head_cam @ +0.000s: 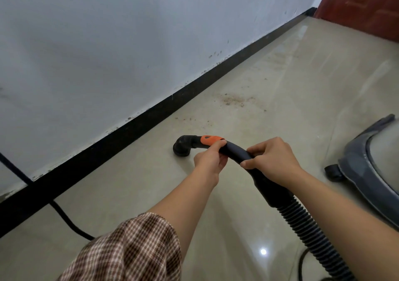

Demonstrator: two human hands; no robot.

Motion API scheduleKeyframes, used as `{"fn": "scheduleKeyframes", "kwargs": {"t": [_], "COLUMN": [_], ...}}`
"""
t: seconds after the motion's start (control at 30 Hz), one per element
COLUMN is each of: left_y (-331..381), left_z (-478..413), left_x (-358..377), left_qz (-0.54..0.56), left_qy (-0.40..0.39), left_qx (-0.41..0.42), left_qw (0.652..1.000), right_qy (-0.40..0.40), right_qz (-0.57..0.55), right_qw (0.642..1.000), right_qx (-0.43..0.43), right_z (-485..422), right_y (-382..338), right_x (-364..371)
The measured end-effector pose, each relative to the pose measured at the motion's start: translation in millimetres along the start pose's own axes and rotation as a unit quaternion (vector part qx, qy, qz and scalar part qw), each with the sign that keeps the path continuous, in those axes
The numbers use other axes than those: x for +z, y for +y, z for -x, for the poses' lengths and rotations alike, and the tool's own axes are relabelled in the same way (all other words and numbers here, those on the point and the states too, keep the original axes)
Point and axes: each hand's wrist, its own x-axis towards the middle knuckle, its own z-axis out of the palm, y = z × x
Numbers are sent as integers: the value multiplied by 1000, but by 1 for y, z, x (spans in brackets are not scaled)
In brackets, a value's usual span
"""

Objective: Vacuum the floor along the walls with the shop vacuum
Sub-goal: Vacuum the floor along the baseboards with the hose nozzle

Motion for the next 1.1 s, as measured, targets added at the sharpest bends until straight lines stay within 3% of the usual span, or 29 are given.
{"fn": "scheduleKeyframes", "kwargs": {"t": [0.3,0.73,1.1], "left_y": [35,68,63], "left_z": [-1,-12,-26], "left_x": [-52,-99,-96], "left_qz": [-4,24,35], "left_qy": [27,82,59], "left_qx": [20,49,47], "left_qw": [999,995,997], "right_qy": [-44,-49,-39], "right_qz": [-8,-14,-6], "right_qw": [998,996,996], "right_qx": [-46,-73,-81], "right_z": [3,-3,-9], "right_y": [-39,-74,-66], "right_x": [42,100,104]}}
